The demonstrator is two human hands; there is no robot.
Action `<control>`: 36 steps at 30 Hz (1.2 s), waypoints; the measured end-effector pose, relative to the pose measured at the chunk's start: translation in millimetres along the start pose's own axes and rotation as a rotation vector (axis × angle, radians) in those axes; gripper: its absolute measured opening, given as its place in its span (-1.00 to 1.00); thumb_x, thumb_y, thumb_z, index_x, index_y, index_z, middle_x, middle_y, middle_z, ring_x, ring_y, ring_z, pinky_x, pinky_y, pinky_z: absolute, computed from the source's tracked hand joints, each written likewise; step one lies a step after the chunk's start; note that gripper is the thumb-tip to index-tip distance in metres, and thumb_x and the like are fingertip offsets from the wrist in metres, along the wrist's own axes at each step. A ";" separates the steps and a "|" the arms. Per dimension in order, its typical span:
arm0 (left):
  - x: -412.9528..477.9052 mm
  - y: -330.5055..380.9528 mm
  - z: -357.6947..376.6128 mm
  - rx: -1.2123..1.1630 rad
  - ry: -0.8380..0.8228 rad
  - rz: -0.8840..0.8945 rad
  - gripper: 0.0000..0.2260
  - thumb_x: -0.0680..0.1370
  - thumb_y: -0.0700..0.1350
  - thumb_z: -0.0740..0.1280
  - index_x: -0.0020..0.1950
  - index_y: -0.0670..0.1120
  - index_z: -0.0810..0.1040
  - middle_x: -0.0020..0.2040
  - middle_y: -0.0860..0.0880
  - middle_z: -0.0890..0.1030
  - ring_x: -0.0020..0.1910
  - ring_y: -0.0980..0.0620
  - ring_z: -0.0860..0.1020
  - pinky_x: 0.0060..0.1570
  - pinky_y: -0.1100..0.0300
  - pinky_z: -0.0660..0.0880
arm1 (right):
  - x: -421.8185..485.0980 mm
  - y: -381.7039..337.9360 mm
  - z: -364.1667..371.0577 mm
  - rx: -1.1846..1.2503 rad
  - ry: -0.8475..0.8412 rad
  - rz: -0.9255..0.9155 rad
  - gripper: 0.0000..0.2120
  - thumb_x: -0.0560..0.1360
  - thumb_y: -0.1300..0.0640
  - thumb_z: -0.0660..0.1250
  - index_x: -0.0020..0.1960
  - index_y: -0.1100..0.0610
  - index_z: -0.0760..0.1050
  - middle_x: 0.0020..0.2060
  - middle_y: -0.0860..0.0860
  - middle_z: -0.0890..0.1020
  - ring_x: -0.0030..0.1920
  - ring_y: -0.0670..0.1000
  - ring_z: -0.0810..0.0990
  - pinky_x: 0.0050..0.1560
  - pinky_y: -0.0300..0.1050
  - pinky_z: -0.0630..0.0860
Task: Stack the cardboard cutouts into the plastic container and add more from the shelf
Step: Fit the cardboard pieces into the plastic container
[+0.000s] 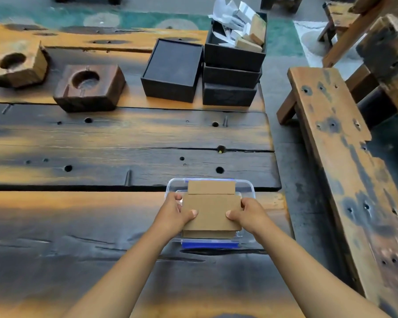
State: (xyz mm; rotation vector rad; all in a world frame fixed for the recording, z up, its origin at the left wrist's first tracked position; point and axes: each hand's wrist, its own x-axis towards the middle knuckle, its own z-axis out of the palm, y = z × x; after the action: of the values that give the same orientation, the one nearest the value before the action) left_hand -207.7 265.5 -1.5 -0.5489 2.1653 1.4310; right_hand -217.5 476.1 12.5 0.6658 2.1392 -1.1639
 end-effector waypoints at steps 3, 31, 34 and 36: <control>3.9 -4.6 2.3 0.017 0.003 -0.037 -0.59 0.46 -0.09 0.46 0.19 -0.09 0.34 -0.20 0.03 0.54 -0.24 0.14 0.56 -0.26 0.23 0.49 | 4.3 -0.8 3.0 -0.043 0.008 0.018 -0.63 0.40 0.13 0.46 0.15 0.20 0.47 0.00 0.08 0.63 0.04 0.12 0.63 0.17 0.13 0.56; 9.2 -1.2 12.8 0.366 -0.095 -0.153 -0.63 0.48 -0.01 0.43 0.12 -0.03 0.29 0.09 -0.03 0.53 0.06 -0.07 0.56 0.07 0.07 0.52 | 16.4 7.6 13.8 -0.370 -0.036 0.069 -0.60 0.46 0.04 0.43 0.20 0.17 0.40 0.16 0.12 0.56 0.11 0.12 0.56 0.08 -0.03 0.50; 8.3 1.2 15.9 0.409 -0.082 -0.158 -0.62 0.49 -0.02 0.41 0.15 -0.07 0.28 0.15 -0.08 0.53 0.05 -0.09 0.53 -0.02 0.10 0.47 | 18.5 9.6 14.9 -0.379 -0.040 0.071 -0.59 0.45 0.05 0.43 0.18 0.19 0.38 0.18 0.14 0.53 0.12 0.13 0.55 0.09 -0.03 0.49; 7.5 2.5 16.8 0.442 -0.071 -0.164 -0.59 0.49 -0.02 0.39 0.20 -0.11 0.28 0.17 -0.12 0.52 0.04 -0.09 0.51 -0.05 0.12 0.43 | 19.4 11.0 15.4 -0.384 -0.045 0.072 -0.60 0.44 0.05 0.43 0.16 0.19 0.38 0.17 0.14 0.53 0.10 0.13 0.54 0.08 -0.04 0.49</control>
State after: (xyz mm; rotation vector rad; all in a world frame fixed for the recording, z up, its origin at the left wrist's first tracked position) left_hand -212.2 281.5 -9.9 -0.4873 2.2265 0.8361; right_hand -219.4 470.9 -14.0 0.5298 2.1963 -0.6939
